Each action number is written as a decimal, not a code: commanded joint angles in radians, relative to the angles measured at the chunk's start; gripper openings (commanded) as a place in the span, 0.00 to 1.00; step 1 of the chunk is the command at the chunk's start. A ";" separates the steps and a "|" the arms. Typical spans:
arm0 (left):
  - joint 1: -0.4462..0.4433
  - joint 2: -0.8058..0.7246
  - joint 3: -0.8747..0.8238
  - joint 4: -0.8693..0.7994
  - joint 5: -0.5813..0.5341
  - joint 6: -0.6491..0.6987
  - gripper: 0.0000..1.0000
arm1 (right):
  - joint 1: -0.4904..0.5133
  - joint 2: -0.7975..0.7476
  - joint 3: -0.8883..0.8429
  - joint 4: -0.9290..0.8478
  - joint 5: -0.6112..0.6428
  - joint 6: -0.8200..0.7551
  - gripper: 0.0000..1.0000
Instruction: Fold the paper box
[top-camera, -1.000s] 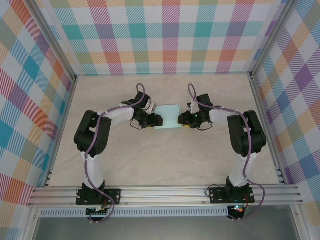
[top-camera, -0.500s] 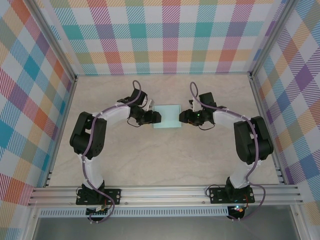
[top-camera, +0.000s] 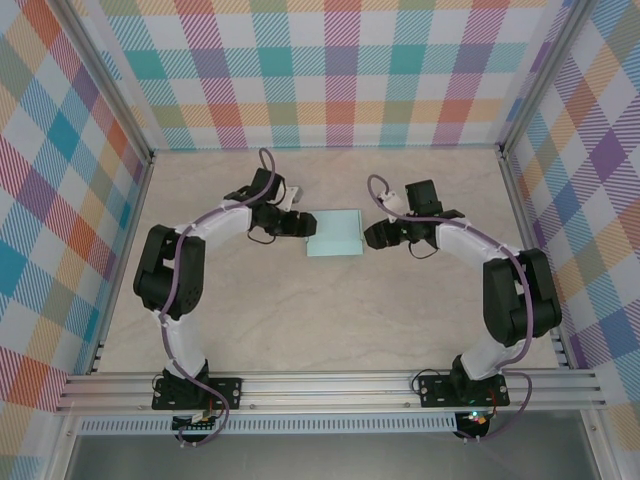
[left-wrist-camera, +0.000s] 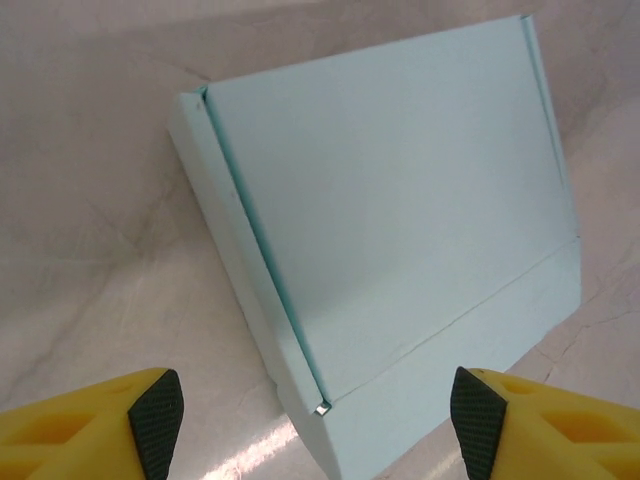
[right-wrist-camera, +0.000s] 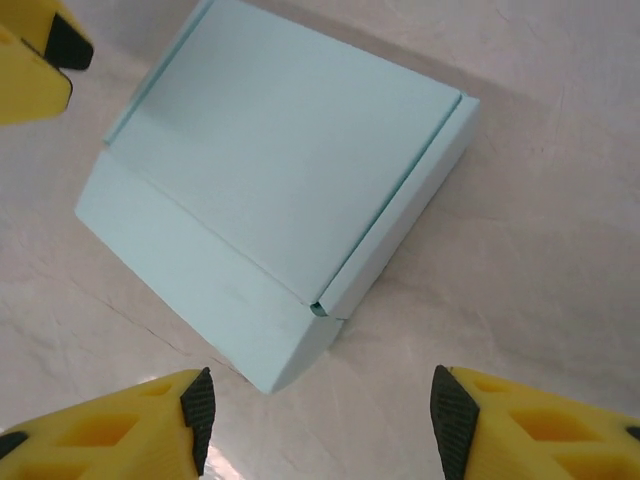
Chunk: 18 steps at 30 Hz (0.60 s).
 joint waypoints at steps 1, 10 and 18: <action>0.018 -0.075 -0.091 0.121 0.060 0.130 0.73 | -0.023 -0.008 0.017 -0.041 -0.002 -0.337 0.63; 0.038 -0.072 -0.207 0.339 0.064 0.101 0.73 | -0.080 0.233 0.317 -0.143 -0.223 -0.105 0.65; 0.042 0.009 -0.179 0.439 0.091 -0.162 0.71 | -0.080 0.450 0.484 -0.165 -0.334 0.509 0.59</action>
